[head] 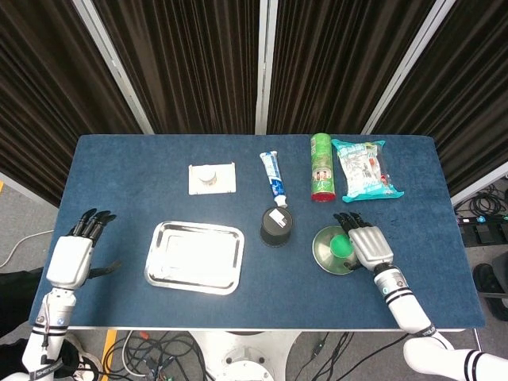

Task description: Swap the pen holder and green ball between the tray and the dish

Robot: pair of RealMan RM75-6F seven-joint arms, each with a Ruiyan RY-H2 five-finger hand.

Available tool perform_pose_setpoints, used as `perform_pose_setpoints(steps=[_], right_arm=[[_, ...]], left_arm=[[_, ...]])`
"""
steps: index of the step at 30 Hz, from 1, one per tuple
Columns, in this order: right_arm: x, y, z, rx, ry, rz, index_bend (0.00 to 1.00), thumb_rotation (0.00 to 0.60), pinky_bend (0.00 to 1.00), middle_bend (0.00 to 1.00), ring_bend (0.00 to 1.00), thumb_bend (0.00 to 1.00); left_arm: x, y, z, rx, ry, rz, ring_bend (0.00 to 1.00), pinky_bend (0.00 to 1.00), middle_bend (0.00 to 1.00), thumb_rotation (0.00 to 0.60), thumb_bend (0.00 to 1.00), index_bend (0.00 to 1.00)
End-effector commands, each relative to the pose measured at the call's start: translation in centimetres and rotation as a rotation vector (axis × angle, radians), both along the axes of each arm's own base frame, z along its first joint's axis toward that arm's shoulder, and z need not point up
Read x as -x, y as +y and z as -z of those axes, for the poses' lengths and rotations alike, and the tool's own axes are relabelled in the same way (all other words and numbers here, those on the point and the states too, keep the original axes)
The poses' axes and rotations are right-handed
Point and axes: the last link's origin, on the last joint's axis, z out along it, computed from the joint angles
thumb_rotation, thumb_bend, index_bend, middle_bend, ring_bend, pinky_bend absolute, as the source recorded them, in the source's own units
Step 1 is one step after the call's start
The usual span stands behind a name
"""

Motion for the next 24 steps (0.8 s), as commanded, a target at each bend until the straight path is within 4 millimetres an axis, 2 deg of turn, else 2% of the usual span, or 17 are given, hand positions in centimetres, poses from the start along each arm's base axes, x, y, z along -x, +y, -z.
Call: perform_pose_setpoints(steps=[1,4,9,14,20,24], right_arm=[[-0.1,-0.2,0.7,-0.02,0.005,0.007,0.02,0.6,0.36,0.1,0.03,0.05],[-0.4,-0.3,1.3,-0.025,-0.002,0.012,0.1,0.6,0.41,0.12,0.08,0.06],[-0.8,-0.5,1.8,-0.015,-0.005,-0.001,0.23,0.6,0.49,0.23,0.21,0.08],[-1.2,-0.6,1.8,0.016,-0.011,-0.015,0.37,0.6,0.59,0.33,0.31,0.1],[-0.9,-0.3,2.0,0.028,-0.003,-0.009,0.45,0.6,0.62,0.37,0.34,0.11],[-0.8,-0.2,2.2,0.024,0.0,-0.009,0.46,0.6,0.62,0.37,0.34,0.11]], left_arm=[[0.1,0.1,0.1,0.004,-0.004,-0.002,0.08,0.33,0.15,0.6,0.0,0.17],[0.2,0.2,0.3,0.008,-0.009,-0.008,0.08,0.33,0.15,0.6,0.0,0.17],[0.4,0.2,0.5,0.013,-0.014,-0.014,0.08,0.33,0.15,0.6,0.0,0.18],[0.5,0.1,0.4,0.013,-0.019,-0.014,0.08,0.33,0.15,0.6,0.0,0.18],[0.6,0.2,0.6,0.022,-0.017,-0.017,0.08,0.33,0.15,0.6,0.0,0.19],[0.7,0.2,0.7,0.028,-0.016,-0.019,0.08,0.34,0.15,0.6,0.0,0.19]])
